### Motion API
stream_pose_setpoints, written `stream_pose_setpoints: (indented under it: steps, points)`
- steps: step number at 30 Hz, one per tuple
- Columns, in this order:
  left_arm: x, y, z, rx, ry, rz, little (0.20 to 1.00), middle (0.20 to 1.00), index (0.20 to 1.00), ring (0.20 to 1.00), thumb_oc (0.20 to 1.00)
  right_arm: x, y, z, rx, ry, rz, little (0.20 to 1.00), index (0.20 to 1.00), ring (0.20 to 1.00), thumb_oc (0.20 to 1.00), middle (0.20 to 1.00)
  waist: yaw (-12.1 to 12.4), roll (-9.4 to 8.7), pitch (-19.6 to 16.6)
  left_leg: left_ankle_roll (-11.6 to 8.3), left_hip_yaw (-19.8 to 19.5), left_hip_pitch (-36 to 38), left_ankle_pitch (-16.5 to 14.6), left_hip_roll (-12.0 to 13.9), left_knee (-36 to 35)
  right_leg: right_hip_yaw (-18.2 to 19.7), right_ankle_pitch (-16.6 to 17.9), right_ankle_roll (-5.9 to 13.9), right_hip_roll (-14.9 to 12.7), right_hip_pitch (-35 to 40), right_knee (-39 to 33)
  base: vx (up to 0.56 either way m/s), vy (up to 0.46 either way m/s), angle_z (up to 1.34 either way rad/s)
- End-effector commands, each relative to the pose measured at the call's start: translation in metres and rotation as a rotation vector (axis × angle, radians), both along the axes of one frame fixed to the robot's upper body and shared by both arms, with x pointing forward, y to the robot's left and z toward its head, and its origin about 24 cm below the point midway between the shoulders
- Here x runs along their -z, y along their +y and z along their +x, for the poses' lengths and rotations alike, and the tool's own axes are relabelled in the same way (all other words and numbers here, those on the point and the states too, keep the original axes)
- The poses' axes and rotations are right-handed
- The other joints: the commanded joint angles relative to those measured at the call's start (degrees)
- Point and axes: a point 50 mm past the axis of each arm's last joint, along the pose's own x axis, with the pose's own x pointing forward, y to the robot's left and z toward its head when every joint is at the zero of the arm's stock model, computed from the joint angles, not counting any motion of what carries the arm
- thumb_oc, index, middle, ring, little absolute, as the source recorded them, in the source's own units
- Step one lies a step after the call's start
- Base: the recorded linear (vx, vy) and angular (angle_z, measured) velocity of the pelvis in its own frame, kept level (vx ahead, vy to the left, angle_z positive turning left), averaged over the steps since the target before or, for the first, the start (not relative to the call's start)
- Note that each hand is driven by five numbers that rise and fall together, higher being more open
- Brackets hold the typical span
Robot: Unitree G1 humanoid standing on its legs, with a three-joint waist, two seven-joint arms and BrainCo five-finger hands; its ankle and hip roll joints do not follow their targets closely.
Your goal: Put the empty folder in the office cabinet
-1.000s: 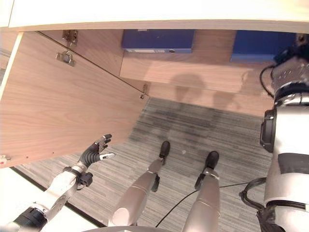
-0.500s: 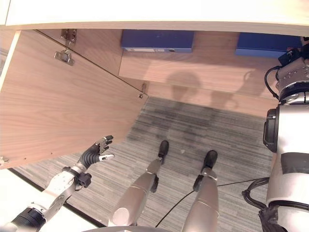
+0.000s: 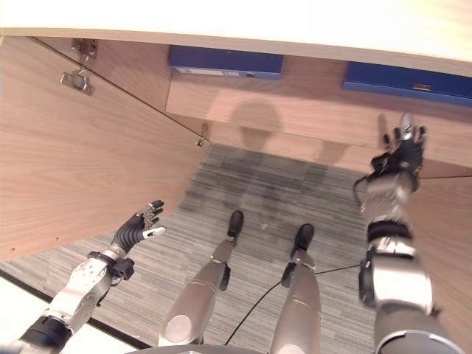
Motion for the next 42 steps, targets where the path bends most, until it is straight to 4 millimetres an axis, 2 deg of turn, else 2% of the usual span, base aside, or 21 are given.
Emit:
stream_pose_setpoints:
  steps: [1,6,8,10,12,13,15,18,21,23,26,27,28,29,30,32,34,35,40,41,42]
  points:
    - [0.003,0.010,-0.004,-0.057,-0.008,-0.034,1.000,1.000,1.000,1.000,1.000,-0.003,0.002,-0.011,0.021,-0.066,-0.118,1.000,1.000,1.000,1.000,1.000,-0.4,-0.36,1.6,-2.42,0.2,7.3,-9.0,1.4,-1.0,0.8,-6.7,5.27,-1.0,9.6,0.9,0.00,0.006,-0.07]
    - [0.018,0.021,-0.017,-0.126,0.048,-0.047,1.000,1.000,1.000,1.000,1.000,0.062,0.021,-0.046,-0.045,0.134,-0.126,1.000,1.000,1.000,1.000,1.000,-2.5,-2.48,0.4,-2.39,0.9,10.0,-9.3,2.0,-1.1,0.2,-5.3,5.23,-0.8,13.4,-1.7,0.02,0.001,-0.03]
    - [0.021,0.023,-0.020,-0.140,0.060,-0.049,1.000,1.000,1.000,1.000,1.000,0.071,0.026,-0.050,-0.058,0.160,-0.114,1.000,1.000,1.000,1.000,1.000,-2.8,-2.90,0.2,-2.39,1.0,10.8,-9.3,2.1,-1.1,0.0,-5.0,5.32,-0.7,14.4,-2.2,0.02,0.002,-0.05]
    - [0.035,0.027,-0.030,-0.179,0.119,-0.042,1.000,1.000,1.000,1.000,1.000,0.106,0.035,-0.072,-0.091,0.285,-0.077,1.000,1.000,1.000,1.000,1.000,-3.8,-4.20,-0.9,-2.44,1.4,13.2,-9.3,2.5,-1.4,-0.7,-3.8,5.52,-0.7,17.5,-4.4,0.05,0.026,-0.11]
    - [0.042,0.030,-0.037,-0.201,0.152,-0.040,1.000,1.000,1.000,1.000,1.000,0.127,0.041,-0.085,-0.129,0.384,-0.076,1.000,1.000,1.000,1.000,1.000,-4.2,-5.13,-2.0,-2.56,1.6,15.4,-9.9,2.9,-1.5,-1.0,-3.6,5.74,-0.5,20.0,-5.6,0.07,0.031,-0.05]
    - [0.042,0.030,-0.037,-0.200,0.151,-0.040,1.000,1.000,1.000,1.000,1.000,0.127,0.041,-0.085,-0.129,0.383,-0.076,1.000,1.000,1.000,1.000,1.000,-4.3,-5.08,-2.0,-2.51,1.5,15.3,-9.6,2.8,-1.6,-1.1,-3.1,5.77,-0.5,20.1,-6.0,0.06,0.038,-0.05]
    - [0.058,0.035,-0.049,-0.249,0.227,-0.027,1.000,1.000,1.000,1.000,1.000,0.163,0.059,-0.106,-0.278,0.606,-0.141,1.000,1.000,1.000,1.000,1.000,-4.3,-7.08,-4.4,-2.67,1.7,19.0,-9.8,2.9,-2.1,-2.4,-1.3,6.47,-0.3,25.5,-9.8,0.09,0.071,-0.07]
    - [0.070,0.035,-0.055,-0.269,0.287,-0.003,1.000,1.000,1.000,1.000,1.000,0.181,0.072,-0.116,-0.429,0.762,-0.260,1.000,1.000,1.000,1.000,1.000,-4.0,-7.96,-6.2,-2.82,1.3,21.3,-10.3,2.4,-2.2,-4.4,0.0,7.28,-0.9,28.3,-10.3,0.05,0.091,0.07]
    - [0.079,0.035,-0.061,-0.283,0.333,0.024,1.000,1.000,1.000,1.000,1.000,0.188,0.079,-0.123,-0.505,0.830,-0.330,1.000,1.000,1.000,1.000,1.000,-4.1,-7.92,-7.2,-2.44,0.9,22.9,-10.4,2.4,-2.2,-5.1,0.6,8.12,-1.7,28.3,-7.1,0.03,0.130,0.26]
    - [0.087,0.037,-0.068,-0.296,0.374,0.072,1.000,1.000,1.000,1.000,1.000,0.195,0.089,-0.127,-0.612,0.896,-0.440,1.000,1.000,1.000,1.000,1.000,-4.4,-7.68,-7.5,-1.35,-0.7,25.9,-10.4,2.0,-2.2,-3.2,4.8,9.75,-2.4,27.6,1.4,0.03,0.118,0.15]
    - [0.091,0.038,-0.071,-0.304,0.399,0.103,1.000,1.000,1.000,1.000,1.000,0.197,0.097,-0.126,-0.666,0.926,-0.501,1.000,1.000,1.000,1.000,1.000,-4.7,-6.29,-7.1,-1.01,-2.6,27.3,-9.2,2.8,-2.2,1.5,5.8,10.55,0.2,25.9,6.8,-0.01,0.038,0.27]
    - [0.094,0.036,-0.071,-0.300,0.411,0.117,1.000,1.000,1.000,1.000,1.000,0.199,0.102,-0.127,-0.685,0.927,-0.515,1.000,1.000,1.000,1.000,1.000,-4.8,-6.06,-7.2,-1.14,-4.4,27.6,-9.0,2.5,-2.2,5.1,4.0,10.55,1.7,26.4,6.7,0.00,0.012,0.35]
    - [0.098,0.033,-0.071,-0.287,0.433,0.137,1.000,1.000,1.000,1.000,1.000,0.204,0.106,-0.134,-0.714,0.946,-0.503,1.000,1.000,1.000,1.000,1.000,-5.3,-6.09,-8.3,-1.03,-7.6,27.8,-8.5,1.6,-2.2,11.4,-1.4,9.27,4.9,28.8,4.0,0.03,-0.004,0.55]
    - [0.098,0.031,-0.067,-0.283,0.430,0.143,1.000,1.000,1.000,1.000,1.000,0.205,0.109,-0.133,-0.738,0.953,-0.515,1.000,1.000,1.000,1.000,1.000,-5.5,-6.15,-8.5,-1.07,-9.0,27.7,-8.2,1.2,-2.2,13.4,-4.0,7.69,6.5,30.5,1.2,0.08,-0.033,1.19]
    - [0.098,0.031,-0.064,-0.289,0.426,0.149,1.000,1.000,1.000,1.000,1.000,0.206,0.111,-0.131,-0.752,0.960,-0.527,1.000,1.000,1.000,1.000,1.000,-5.4,-6.53,-8.9,-1.32,-9.8,27.8,-8.1,0.5,-2.2,13.8,-4.6,6.71,7.1,31.6,-1.2,0.08,-0.110,1.53]
    - [0.102,0.032,-0.066,-0.319,0.451,0.153,1.000,1.000,1.000,1.000,1.000,0.210,0.121,-0.134,-0.788,0.969,-0.529,1.000,1.000,1.000,1.000,1.000,-4.5,-7.91,-10.2,-1.77,-10.6,28.0,-8.8,-0.2,-2.2,10.1,-6.4,5.39,5.7,36.8,-8.6,0.05,-0.189,1.18]
    - [0.102,0.032,-0.065,-0.337,0.450,0.148,1.000,1.000,1.000,1.000,1.000,0.211,0.122,-0.135,-0.803,0.973,-0.542,1.000,1.000,1.000,1.000,1.000,-4.4,-8.16,-10.8,-2.12,-10.8,28.0,-8.8,0.0,-2.2,9.9,-6.3,5.26,5.8,37.7,-9.9,-0.01,-0.183,0.76]
    - [0.102,0.030,-0.063,-0.384,0.435,0.112,1.000,1.000,1.000,1.000,1.000,0.208,0.127,-0.132,-0.839,0.957,-0.595,1.000,1.000,1.000,1.000,1.000,-3.3,-8.62,-11.9,-3.69,-11.5,27.7,-8.5,0.7,-2.2,8.1,-5.9,4.63,5.8,39.7,-12.6,-0.02,-0.234,0.85]
    - [0.102,0.019,-0.061,-0.378,0.421,0.058,1.000,1.000,1.000,1.000,1.000,0.203,0.120,-0.131,-0.820,0.939,-0.619,1.000,1.000,1.000,1.000,1.000,-2.9,-8.36,-11.7,-5.63,-13.2,27.1,-6.8,1.6,-2.2,4.3,-6.7,3.46,6.2,42.8,-14.8,-0.04,-0.137,0.70]
    - [0.103,0.018,-0.062,-0.383,0.425,0.051,1.000,1.000,1.000,1.000,1.000,0.204,0.118,-0.131,-0.810,0.945,-0.617,1.000,1.000,1.000,1.000,1.000,-2.8,-8.39,-11.7,-6.00,-12.9,26.7,-6.3,1.9,-2.2,3.6,-6.6,3.29,6.3,43.4,-15.4,-0.07,-0.095,0.67]
    - [0.104,0.014,-0.061,-0.397,0.425,0.016,1.000,1.000,1.000,1.000,1.000,0.204,0.112,-0.131,-0.789,0.964,-0.626,1.000,1.000,1.000,1.000,1.000,-2.4,-8.70,-11.0,-6.65,-9.6,25.6,-5.5,2.5,-1.2,1.8,-6.5,3.21,5.7,45.2,-16.9,-0.09,-0.034,0.39]
